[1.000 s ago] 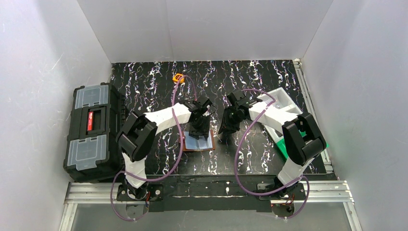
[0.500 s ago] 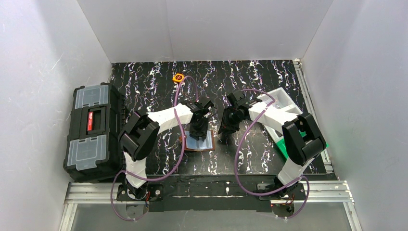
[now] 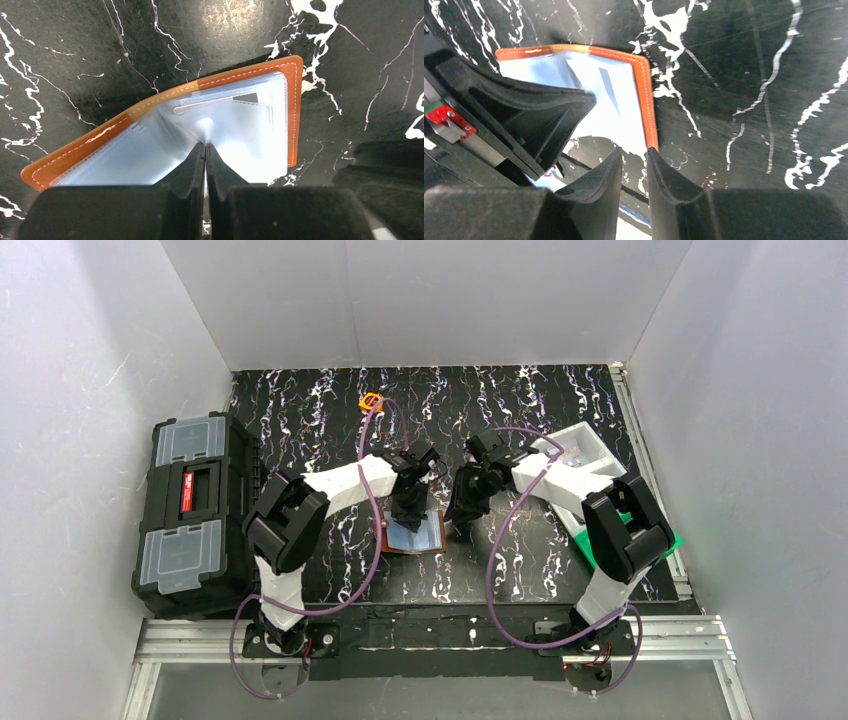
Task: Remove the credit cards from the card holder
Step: Remove the credit card from the card holder.
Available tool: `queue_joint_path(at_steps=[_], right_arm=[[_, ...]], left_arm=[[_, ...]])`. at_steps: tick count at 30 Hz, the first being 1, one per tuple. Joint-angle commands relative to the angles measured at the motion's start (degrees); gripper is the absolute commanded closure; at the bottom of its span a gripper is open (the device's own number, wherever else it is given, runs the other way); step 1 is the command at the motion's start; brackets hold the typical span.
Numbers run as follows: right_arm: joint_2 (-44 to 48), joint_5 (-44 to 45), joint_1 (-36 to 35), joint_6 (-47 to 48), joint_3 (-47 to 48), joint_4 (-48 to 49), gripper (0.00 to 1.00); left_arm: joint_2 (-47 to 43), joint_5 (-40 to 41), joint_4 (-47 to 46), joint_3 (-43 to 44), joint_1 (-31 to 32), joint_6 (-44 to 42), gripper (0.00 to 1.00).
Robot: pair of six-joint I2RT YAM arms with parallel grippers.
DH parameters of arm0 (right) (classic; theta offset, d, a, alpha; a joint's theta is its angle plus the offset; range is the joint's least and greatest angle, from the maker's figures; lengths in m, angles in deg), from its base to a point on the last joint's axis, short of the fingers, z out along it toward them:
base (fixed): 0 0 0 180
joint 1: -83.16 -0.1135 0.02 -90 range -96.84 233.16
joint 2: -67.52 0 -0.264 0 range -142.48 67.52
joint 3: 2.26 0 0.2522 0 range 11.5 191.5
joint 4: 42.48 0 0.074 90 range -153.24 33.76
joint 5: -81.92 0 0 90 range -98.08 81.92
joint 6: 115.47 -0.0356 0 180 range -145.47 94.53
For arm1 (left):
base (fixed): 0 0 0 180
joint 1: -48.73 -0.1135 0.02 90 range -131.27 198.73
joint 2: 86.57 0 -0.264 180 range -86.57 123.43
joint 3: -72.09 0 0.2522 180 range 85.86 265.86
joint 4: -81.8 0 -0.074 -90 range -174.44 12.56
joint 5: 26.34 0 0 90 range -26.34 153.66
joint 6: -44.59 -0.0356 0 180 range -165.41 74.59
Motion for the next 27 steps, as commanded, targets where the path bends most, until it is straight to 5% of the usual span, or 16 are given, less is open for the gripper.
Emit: queue_joint_path(at_steps=[1, 14, 27], right_arm=[[-1.7, -4.8, -2.0, 0.0, 2.3, 3.4, 0.68], [-5.5, -7.2, -2.8, 0.4, 5.8, 4.7, 0.68], [-10.9, -4.8, -2.7, 4.8, 11.4, 2.3, 0.68]], left_arm=[[2.1, -4.8, -3.8, -5.2, -1.3, 1.3, 1.00], [-3.4, -21.5, -15.1, -15.1, -9.7, 4.3, 1.00], [-4.5, -28.2, -18.5, -17.9, -12.3, 5.5, 1.00]])
